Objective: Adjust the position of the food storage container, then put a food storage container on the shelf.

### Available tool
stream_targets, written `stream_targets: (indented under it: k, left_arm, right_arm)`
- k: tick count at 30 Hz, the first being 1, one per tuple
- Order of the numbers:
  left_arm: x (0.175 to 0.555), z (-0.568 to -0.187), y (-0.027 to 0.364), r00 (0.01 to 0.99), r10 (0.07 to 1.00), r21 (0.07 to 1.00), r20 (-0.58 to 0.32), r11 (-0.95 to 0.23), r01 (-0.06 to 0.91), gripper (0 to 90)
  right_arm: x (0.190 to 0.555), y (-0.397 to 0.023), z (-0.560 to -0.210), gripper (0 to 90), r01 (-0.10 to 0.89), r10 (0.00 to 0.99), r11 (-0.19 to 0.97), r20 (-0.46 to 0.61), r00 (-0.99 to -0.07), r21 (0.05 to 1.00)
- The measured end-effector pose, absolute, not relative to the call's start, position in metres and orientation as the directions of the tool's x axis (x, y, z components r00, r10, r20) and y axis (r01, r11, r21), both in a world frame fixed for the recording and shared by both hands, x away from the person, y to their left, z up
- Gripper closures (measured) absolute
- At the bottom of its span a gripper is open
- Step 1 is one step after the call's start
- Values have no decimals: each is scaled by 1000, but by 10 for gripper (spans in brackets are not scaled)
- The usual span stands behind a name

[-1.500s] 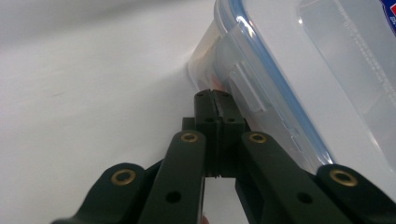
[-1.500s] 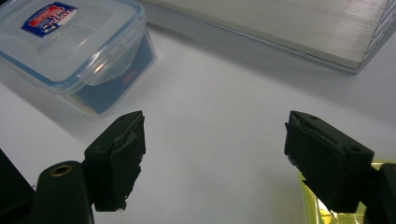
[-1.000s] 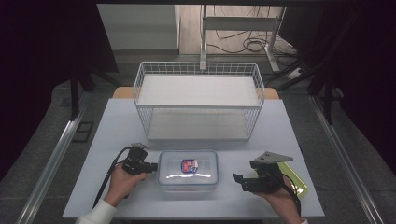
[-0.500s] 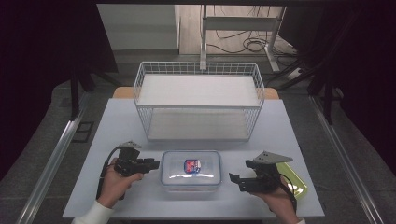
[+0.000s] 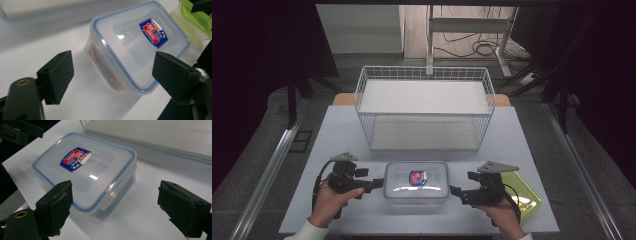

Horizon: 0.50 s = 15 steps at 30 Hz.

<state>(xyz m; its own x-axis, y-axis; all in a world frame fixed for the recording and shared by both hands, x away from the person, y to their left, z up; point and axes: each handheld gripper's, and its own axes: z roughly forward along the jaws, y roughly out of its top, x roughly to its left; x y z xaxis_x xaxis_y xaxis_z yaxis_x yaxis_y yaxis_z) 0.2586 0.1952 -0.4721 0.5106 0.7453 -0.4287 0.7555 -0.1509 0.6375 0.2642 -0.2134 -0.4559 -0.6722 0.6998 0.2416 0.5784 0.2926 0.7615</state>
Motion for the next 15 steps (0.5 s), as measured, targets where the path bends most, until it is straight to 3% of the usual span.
stream_targets:
  k: [15]
  left_arm:
    - [269,-492,194,453,698,562,-554,-88,823,144]
  right_arm:
    - [264,-191,-457,132,584,691,304,248,-679,752]
